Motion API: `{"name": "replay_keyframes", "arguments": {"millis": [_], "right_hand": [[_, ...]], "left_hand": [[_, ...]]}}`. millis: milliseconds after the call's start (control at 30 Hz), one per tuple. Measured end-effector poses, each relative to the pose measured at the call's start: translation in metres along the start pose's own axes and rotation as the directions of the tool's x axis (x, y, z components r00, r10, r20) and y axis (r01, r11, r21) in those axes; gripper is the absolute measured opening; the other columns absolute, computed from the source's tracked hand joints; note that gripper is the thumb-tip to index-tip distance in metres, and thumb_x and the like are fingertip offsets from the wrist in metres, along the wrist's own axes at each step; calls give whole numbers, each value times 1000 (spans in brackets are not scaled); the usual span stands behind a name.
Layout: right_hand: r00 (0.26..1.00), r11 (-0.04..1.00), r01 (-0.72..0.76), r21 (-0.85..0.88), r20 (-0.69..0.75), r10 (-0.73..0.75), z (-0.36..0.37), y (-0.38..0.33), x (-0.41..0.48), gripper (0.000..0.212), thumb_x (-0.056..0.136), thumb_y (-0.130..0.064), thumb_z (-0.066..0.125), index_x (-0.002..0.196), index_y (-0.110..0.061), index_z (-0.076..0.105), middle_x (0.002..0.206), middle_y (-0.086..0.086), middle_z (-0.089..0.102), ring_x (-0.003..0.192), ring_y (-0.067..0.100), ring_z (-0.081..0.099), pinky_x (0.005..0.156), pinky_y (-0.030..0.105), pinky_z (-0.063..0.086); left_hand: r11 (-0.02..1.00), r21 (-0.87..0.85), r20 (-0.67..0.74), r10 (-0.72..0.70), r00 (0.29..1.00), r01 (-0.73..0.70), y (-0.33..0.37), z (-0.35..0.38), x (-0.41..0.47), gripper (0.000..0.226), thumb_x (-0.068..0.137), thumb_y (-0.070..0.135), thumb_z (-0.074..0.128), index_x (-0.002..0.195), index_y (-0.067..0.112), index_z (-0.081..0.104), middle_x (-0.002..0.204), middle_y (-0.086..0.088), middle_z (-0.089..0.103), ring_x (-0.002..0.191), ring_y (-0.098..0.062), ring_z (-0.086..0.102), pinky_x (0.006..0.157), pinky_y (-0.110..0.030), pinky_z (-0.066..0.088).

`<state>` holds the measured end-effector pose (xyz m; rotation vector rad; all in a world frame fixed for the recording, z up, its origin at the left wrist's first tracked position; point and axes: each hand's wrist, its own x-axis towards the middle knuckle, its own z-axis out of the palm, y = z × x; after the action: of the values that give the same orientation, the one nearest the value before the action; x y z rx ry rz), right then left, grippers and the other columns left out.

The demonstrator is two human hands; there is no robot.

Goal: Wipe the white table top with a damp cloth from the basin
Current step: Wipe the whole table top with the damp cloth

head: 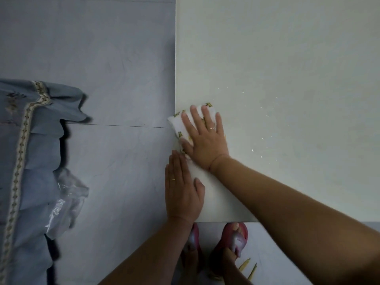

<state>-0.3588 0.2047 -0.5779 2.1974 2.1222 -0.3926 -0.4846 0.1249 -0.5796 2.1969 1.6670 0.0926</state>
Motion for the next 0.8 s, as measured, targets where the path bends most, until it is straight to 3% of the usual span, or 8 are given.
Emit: {"name": "replay_keyframes", "arguments": {"millis": [67, 133, 233, 300, 467, 533, 700, 800], "right_hand": [[998, 997, 57, -53, 13, -56, -4, 30, 5, 67, 95, -56, 24, 152, -28, 3, 161, 1, 0, 147, 27, -5, 116, 49, -7], [990, 989, -144, -21, 0, 144, -7, 56, 12, 67, 95, -57, 21, 151, -29, -2, 161, 0, -5, 147, 25, -8, 117, 48, -7], [873, 870, -479, 117, -36, 486, -6, 42, 23, 66, 96, -54, 17, 151, -25, -5, 160, 2, -9, 146, 27, -11, 117, 51, -9], [897, 895, -433, 110, -38, 439, -1, 7, 22, 67, 96, -54, 17, 151, -22, -4, 160, 5, -9, 146, 31, -11, 115, 54, -11], [999, 999, 41, -29, 11, -41, -6, 14, 19, 61, 97, -51, 18, 151, -28, 2, 161, 3, -2, 147, 30, -7, 116, 53, -7], [1000, 999, -7, -52, 6, 8, -13, 50, 28, 60, 98, -48, 17, 151, -29, -2, 161, 2, -4, 147, 28, -8, 116, 51, -8], [858, 854, -507, 119, -25, 513, -16, 56, 51, 62, 98, -47, 21, 151, -26, -5, 160, 3, -10, 146, 30, -11, 115, 53, -12], [963, 960, -267, 89, -7, 269, -14, 28, 57, 61, 98, -48, 18, 151, -26, -2, 160, 5, -7, 146, 33, -10, 112, 54, -14]], "left_hand": [[1000, 20, 6, 6, 1000, -6, 0, 0, 0, 72, 87, 29, 36, 147, -7, 20, 154, -24, 23, 142, -35, 26, 117, -42, 21], [999, 37, 18, 22, 1000, -23, 0, 1, 0, 74, 87, 30, 36, 147, -7, 18, 155, -24, 19, 143, -35, 23, 118, -42, 19], [997, 83, 33, 7, 999, -9, -2, 3, 1, 78, 88, 39, 34, 150, -4, 12, 157, -22, 14, 146, -33, 17, 118, -40, 16], [994, 105, 48, 6, 999, -11, -2, 3, 0, 80, 89, 45, 34, 150, -2, 11, 158, -22, 14, 146, -32, 16, 118, -40, 14], [985, 173, 70, 4, 998, -16, 1, 0, 2, 76, 90, 45, 33, 151, 2, 17, 157, -22, 15, 146, -36, 16, 119, -44, 12], [983, 181, 78, 4, 997, -19, 3, -3, 2, 75, 89, 42, 35, 150, 0, 20, 156, -24, 17, 145, -38, 18, 118, -48, 15], [984, 171, 35, 45, 998, -51, 4, -12, 15, 68, 90, 36, 39, 147, 0, 28, 155, -22, 22, 145, -36, 18, 117, -53, 17], [984, 162, -30, 86, 996, -80, 15, -18, 51, 65, 92, 30, 41, 147, -2, 28, 155, -21, 23, 145, -34, 17, 119, -49, 15]]}}
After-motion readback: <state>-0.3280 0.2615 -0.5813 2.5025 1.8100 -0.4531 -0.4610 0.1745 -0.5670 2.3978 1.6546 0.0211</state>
